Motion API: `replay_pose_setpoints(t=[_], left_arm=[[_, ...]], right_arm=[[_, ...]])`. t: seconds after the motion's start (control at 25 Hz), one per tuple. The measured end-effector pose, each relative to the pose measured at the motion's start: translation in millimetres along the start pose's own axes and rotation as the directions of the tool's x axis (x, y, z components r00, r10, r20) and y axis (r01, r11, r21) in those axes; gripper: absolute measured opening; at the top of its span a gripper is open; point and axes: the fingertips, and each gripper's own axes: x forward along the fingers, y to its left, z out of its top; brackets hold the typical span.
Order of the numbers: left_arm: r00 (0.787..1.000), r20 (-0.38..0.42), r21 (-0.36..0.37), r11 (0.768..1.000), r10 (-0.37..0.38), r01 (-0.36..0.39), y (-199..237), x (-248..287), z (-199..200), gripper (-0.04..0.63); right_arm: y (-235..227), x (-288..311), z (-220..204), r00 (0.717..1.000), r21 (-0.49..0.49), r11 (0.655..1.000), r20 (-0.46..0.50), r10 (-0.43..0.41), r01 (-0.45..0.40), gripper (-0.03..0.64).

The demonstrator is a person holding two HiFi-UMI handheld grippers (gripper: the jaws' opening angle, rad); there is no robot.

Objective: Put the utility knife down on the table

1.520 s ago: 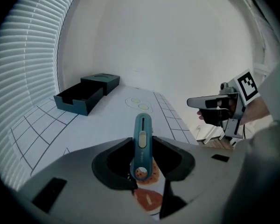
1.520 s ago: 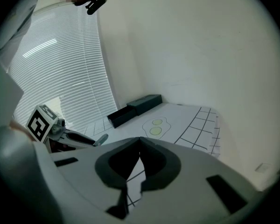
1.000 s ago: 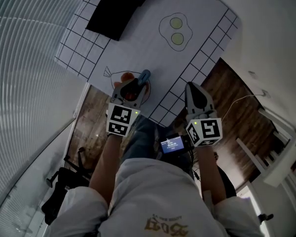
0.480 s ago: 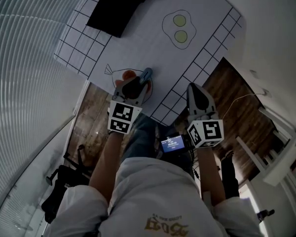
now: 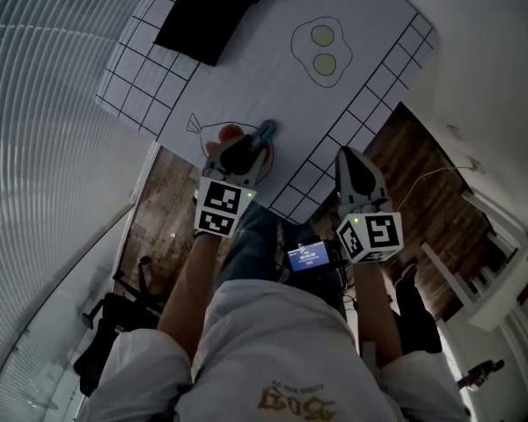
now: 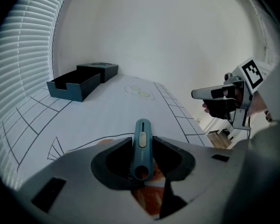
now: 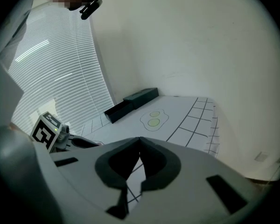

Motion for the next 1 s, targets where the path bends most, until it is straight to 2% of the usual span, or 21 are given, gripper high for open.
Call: replay_pose_setpoints(t=[0.24,0.48,0.6,0.72,0.8,0.88,1.0], left_arm=[[1.0,-0.008,0.038,0.999,0.029,-0.029,-3,3,-2,0.161],[0.999,0.031,0.013,1.0,0.019,-0.019,-1,-2,3,0.163],[0.998,0.058,-0.041,0.999,-0.005,0.008,-2,-6,7,0.163],[0.998,0.068,-0.103,0.995,-0.011,0.018,2,-11,6,0.134],[0.996,0.085,-0.083,0.996,0.025,-0.018,9,-17,9,0.099],[0.992,0.104,-0.046,0.997,0.065,-0.061,14,-23,14,0.034],[0.988,0.121,-0.02,0.995,0.097,-0.095,16,-33,22,0.009]], right_arm=[[1,0,-2,1.0,0.005,1.0,-0.004,0.008,-0.008,0.008],[1,-2,-2,1.0,0.004,1.0,-0.005,0.01,-0.01,0.008],[-2,-4,0,1.0,0.001,1.0,-0.001,0.004,-0.004,0.008],[-3,-7,1,1.0,0.0,1.0,0.002,0.0,0.0,0.008],[-1,-9,4,1.0,-0.003,1.0,0.008,0.003,-0.003,0.008],[0,-10,7,1.0,-0.009,1.0,0.015,0.006,-0.006,0.008],[3,-15,13,1.0,-0.017,1.0,0.023,0.008,-0.008,0.008]])
